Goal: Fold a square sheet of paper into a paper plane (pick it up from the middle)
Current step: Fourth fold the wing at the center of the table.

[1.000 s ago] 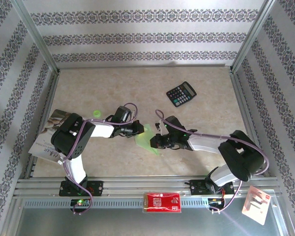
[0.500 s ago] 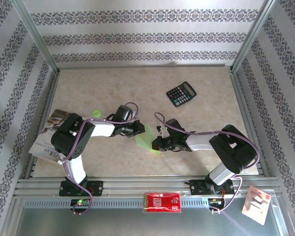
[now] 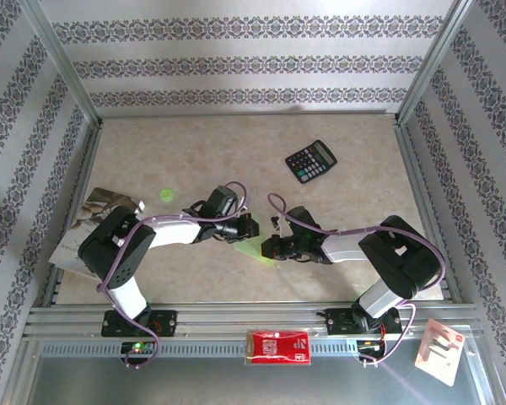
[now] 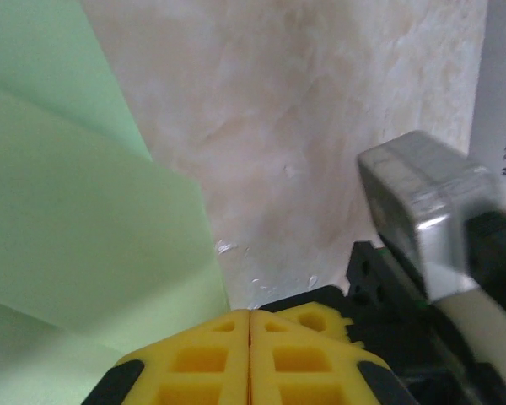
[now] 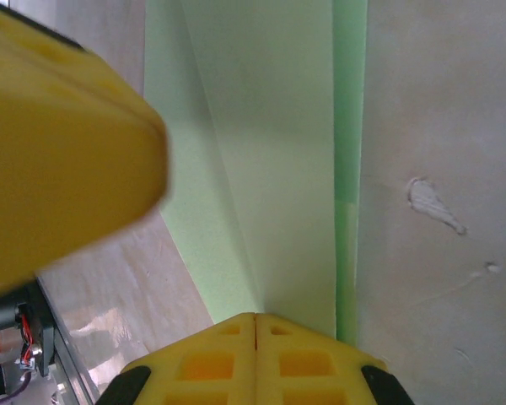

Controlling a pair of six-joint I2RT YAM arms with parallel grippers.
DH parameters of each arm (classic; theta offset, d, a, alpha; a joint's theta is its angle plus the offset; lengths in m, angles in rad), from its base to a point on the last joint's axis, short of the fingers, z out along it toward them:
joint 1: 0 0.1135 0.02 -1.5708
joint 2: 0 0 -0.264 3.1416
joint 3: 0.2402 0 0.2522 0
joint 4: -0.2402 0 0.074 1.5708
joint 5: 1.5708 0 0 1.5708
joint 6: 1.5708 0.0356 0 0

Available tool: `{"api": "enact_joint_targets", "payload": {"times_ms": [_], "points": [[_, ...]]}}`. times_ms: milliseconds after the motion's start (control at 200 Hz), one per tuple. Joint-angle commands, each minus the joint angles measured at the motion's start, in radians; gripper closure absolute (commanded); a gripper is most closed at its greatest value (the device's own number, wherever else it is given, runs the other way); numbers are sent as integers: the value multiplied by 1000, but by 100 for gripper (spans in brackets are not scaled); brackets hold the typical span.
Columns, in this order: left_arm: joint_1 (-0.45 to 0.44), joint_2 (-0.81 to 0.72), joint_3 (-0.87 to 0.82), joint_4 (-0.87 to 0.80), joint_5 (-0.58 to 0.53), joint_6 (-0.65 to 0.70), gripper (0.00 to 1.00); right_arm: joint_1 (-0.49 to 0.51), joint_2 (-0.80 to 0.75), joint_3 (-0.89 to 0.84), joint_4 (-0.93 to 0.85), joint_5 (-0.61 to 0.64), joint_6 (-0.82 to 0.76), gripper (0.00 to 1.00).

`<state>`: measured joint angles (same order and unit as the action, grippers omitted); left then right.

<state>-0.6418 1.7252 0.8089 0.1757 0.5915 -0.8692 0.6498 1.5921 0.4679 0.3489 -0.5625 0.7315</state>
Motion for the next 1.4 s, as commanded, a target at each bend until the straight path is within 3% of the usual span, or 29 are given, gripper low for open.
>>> {"api": "enact_joint_targets", "payload": {"times_ms": [0,495,849,1084,1394], "points": [[7,35,7,18,-5,-2,95,-4,40,-45,-124,43,4,100],[62,164,-27,-26,-65,88,100,2,5,-93,-193,8,17,100],[70,161,-33,-51,-88,100,100,73,-159,-222,-266,40,80,100],[70,152,-34,-59,-82,103,100,42,-311,-94,-319,48,73,100],[70,156,-25,-65,-74,102,100,6,-127,66,-225,43,13,100]]}}
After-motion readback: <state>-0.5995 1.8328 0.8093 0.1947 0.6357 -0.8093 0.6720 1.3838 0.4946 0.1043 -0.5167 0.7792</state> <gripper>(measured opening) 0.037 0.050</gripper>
